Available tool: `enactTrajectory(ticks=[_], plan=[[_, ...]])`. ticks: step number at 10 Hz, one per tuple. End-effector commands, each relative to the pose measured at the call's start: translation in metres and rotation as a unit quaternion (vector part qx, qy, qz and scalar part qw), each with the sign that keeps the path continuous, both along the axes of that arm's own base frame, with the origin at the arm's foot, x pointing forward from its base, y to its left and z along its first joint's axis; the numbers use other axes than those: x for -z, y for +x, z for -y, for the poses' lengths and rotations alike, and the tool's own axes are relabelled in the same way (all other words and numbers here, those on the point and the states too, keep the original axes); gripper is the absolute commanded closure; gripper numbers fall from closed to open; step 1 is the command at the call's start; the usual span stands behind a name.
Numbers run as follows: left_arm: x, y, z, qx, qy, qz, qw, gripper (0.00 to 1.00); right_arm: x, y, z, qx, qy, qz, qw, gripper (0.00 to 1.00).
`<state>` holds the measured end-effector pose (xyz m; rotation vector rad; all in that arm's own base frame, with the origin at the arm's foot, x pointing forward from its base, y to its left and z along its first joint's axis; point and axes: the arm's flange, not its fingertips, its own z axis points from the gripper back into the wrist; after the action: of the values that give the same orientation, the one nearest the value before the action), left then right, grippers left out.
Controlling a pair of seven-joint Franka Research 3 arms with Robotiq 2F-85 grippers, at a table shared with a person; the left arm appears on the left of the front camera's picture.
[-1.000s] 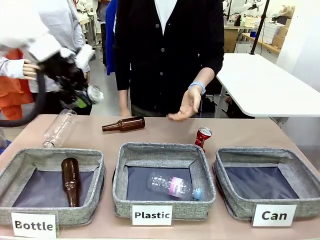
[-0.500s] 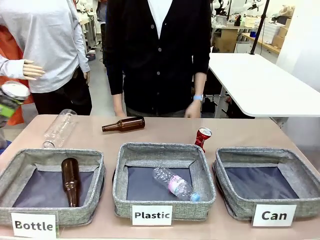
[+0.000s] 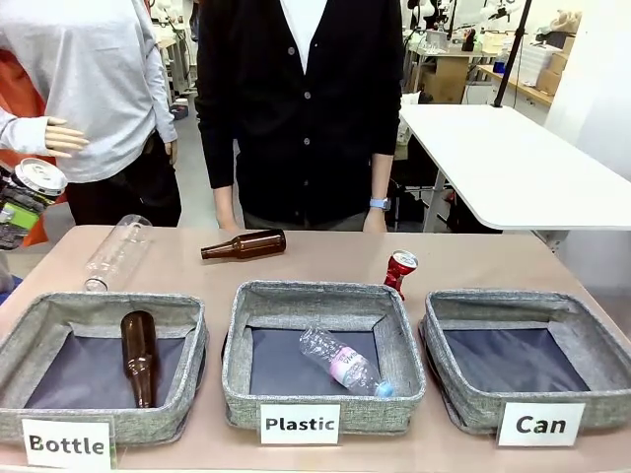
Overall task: Sort the can waste into the basket.
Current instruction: Pick up the can waste from the table and place it in the right Fabric basket.
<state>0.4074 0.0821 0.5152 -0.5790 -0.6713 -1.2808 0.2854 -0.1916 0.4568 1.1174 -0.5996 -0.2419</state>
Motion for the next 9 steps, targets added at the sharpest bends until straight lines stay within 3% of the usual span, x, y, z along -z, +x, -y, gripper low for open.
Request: enactTrajectory(ticks=[1, 2, 4, 6, 9], plan=[[-0.019, 0.01, 0.043, 0.009, -0.039, 0.001, 0.999, 0.63, 0.0, 0.002, 0.001, 0.001, 0.004, 0.018, 1.0, 0.0], [-0.048, 0.014, 0.133, 0.048, -0.042, 0.004, 0.998, 0.63, 0.0, 0.0, 0.0, 0.0, 0.0, 0.0, 1.0, 0.0], [-0.083, 0.022, 0.296, 0.081, -0.073, -0.021, 0.994, 0.63, -0.042, -0.035, 0.042, 0.099, -0.058, 0.031, 0.993, 0.0], [-0.089, 0.014, 0.439, 0.109, -0.053, -0.041, 0.992, 0.63, -0.053, -0.07, 0.094, 0.136, -0.045, 0.05, 0.988, 0.0], [-0.054, -0.003, 0.614, 0.102, -0.014, -0.035, 0.994, 0.63, -0.053, -0.112, 0.156, 0.191, -0.029, 0.057, 0.98, 0.0]])
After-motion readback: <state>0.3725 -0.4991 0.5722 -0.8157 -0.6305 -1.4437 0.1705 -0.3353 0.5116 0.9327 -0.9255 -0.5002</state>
